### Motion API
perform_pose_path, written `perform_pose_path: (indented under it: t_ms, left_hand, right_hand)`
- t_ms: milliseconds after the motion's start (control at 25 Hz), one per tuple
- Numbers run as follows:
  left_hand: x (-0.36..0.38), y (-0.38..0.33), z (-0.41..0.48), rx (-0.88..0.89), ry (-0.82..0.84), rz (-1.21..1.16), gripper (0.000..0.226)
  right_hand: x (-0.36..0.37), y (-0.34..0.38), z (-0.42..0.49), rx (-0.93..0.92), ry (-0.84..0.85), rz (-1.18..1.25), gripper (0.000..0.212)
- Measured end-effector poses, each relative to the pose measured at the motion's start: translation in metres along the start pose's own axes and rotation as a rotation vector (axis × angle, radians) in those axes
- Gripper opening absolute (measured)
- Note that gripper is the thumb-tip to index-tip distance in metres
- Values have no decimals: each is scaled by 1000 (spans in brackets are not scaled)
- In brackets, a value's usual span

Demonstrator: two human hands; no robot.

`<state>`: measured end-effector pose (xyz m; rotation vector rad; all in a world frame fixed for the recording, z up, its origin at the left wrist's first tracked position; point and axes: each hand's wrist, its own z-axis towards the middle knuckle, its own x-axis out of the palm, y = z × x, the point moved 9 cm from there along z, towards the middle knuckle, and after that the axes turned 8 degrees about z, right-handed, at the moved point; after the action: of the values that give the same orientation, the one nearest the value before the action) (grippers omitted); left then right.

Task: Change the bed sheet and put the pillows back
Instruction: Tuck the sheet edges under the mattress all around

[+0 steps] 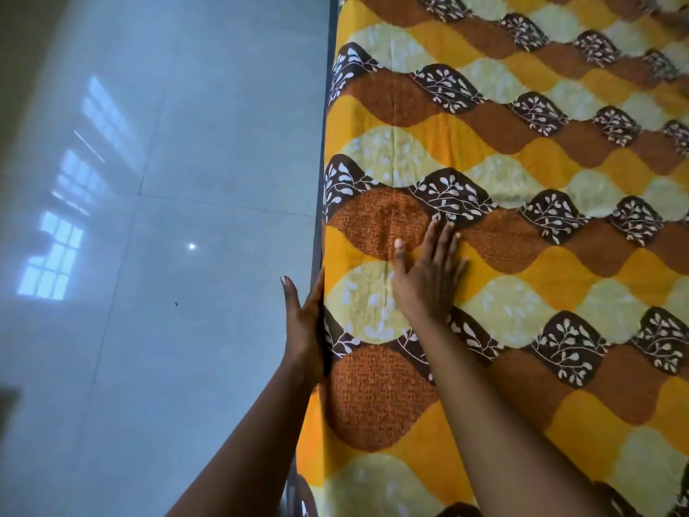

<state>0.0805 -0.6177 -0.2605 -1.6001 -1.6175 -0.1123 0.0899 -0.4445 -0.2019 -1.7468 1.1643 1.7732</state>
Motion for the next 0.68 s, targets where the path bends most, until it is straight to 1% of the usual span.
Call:
perform_pose_path:
  t_ms: [80, 160, 280, 360, 400, 480, 560, 600, 680]
  left_hand:
    - [-3, 6, 3, -16, 37, -79, 82]
    - [-3, 9, 3, -20, 58, -102, 82]
    - [-15, 10, 5, -27, -7, -95, 73]
    - [-34, 4, -1, -11, -103, -115, 63]
    - [-46, 3, -9, 0, -168, -81, 55]
    - [-71, 5, -35, 9, -295, 122, 39]
    - [-99, 18, -71, -19, -411, 273, 30]
    - [-113, 28, -87, -48, -448, 287, 29]
    - [-131, 50, -114, -118, -475, 247, 30]
  right_hand:
    - [10, 29, -17, -118, 10, -55, 83]
    - [19, 52, -31, -224, 29, -113, 82]
    - [25, 76, -50, -383, 7, -160, 76]
    - [31, 93, -66, -528, 23, -171, 68]
    - [37, 101, -77, -624, 63, -180, 62]
    - [50, 114, -106, -831, 183, -159, 46]
    - [46, 122, -132, -978, 274, -16, 32]
    - [38, 124, -139, -997, 327, 87, 29]
    - [27, 123, -142, -897, 486, 220, 28]
